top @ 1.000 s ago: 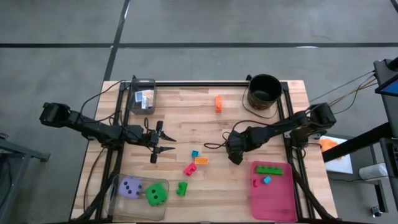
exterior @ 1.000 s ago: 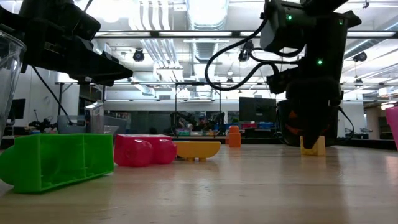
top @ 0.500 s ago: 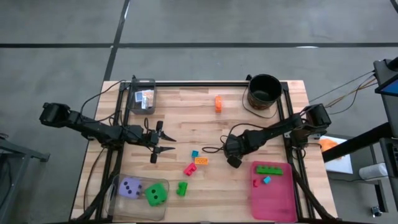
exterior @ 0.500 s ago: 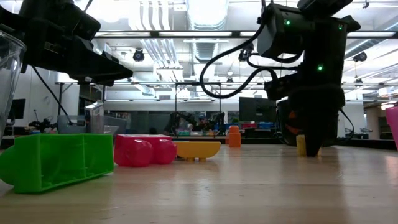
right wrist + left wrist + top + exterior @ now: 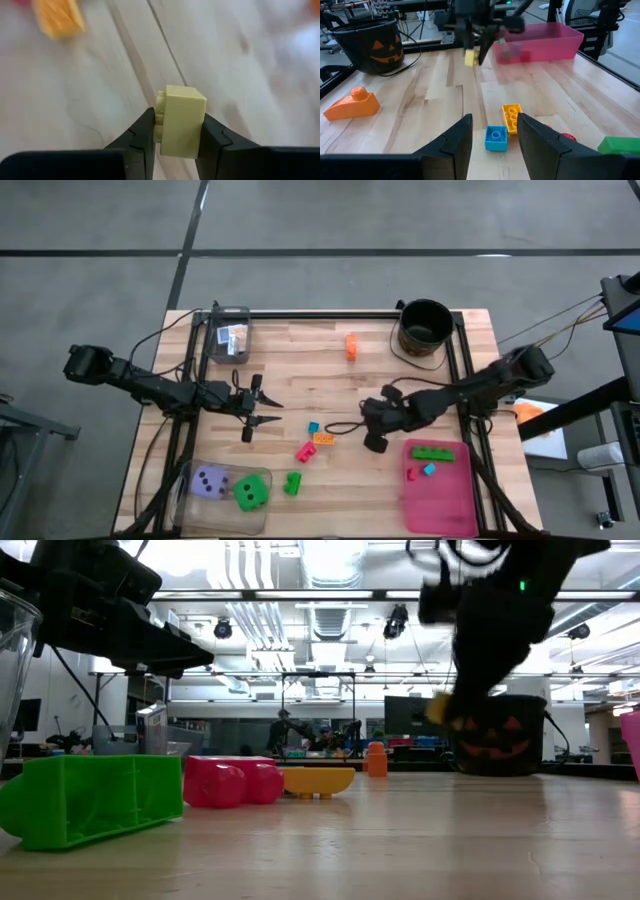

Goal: Pick & Place Toys
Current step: Put the light yellow game piece into the pink bin

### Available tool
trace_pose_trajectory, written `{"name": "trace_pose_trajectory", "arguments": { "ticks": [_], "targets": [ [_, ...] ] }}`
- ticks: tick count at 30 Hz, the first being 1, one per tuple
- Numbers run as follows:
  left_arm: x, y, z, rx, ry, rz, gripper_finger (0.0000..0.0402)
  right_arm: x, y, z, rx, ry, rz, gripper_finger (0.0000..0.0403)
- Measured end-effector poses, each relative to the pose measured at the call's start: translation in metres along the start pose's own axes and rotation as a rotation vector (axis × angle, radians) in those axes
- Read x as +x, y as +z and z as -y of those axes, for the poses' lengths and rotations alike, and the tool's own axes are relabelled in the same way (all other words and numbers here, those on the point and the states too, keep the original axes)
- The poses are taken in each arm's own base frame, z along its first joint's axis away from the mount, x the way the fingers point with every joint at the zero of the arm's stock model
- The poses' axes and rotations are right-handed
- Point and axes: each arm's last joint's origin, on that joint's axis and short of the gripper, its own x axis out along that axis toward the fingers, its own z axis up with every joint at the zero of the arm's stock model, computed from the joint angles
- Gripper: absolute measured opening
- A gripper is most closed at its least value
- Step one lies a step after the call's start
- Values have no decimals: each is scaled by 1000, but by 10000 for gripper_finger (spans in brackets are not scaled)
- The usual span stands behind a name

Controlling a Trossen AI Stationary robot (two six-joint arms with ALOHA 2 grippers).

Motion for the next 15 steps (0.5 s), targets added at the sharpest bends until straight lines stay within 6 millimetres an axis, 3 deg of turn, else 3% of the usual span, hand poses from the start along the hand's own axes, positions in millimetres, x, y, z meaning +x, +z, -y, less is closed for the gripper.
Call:
{"name": "trace_pose_trajectory", "arguments": {
  "ticks": [5, 9, 15],
  "targets": [
    [0, 0, 0, 0, 0, 0, 158, -13, 0, -21, -104, 86, 218, 88],
    [0, 0, 0, 0, 0, 0, 157, -10, -6, -40, -189, 212, 464, 88],
    [0, 0, 0, 0, 1, 0, 157, 2, -38, -48, -261, 404, 800, 88]
  ]
}}
